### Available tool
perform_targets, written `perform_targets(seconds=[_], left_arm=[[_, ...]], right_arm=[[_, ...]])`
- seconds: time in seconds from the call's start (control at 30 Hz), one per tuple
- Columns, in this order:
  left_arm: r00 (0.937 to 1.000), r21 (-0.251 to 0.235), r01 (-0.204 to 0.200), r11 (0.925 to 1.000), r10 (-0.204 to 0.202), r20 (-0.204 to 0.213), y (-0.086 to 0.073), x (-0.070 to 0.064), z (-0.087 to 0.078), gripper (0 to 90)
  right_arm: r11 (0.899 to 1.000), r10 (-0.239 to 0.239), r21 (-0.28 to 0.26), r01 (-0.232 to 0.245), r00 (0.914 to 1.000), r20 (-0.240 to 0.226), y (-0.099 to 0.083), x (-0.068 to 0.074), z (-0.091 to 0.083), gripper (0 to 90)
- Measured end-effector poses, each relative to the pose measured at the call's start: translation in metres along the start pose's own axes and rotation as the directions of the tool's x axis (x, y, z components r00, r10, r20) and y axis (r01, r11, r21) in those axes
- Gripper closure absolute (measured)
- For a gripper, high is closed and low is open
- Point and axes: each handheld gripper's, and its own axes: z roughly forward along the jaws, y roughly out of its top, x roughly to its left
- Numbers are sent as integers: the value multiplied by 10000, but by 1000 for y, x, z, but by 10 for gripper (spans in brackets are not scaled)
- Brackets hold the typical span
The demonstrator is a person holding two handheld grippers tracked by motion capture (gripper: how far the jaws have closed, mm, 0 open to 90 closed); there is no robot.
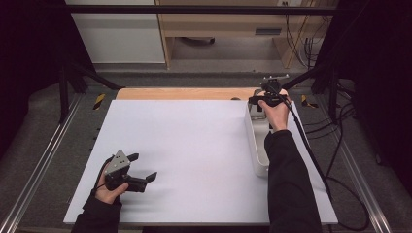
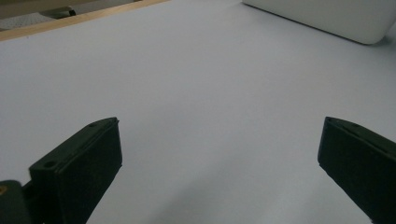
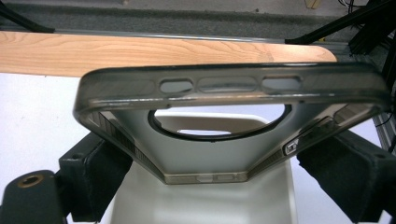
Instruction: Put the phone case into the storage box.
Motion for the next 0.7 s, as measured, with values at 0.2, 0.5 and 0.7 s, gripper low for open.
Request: perform_targets(seconds=[0.2,0.5,0.7], left_arm=[[10000,13,-16,10000,16,5,0,0,0,0],[10000,21,-23,10000,23,16,0,0,0,0],[10000,37,-31,10000,31,20,0,0,1,0]], right_arm=[[10000,23,-50,-23,10000,58,-1,1,3,112],[9999,-7,-151,9,9999,137,-2,3,7,110],[9997,-69,-251,74,9998,199,-1,2,7,100]])
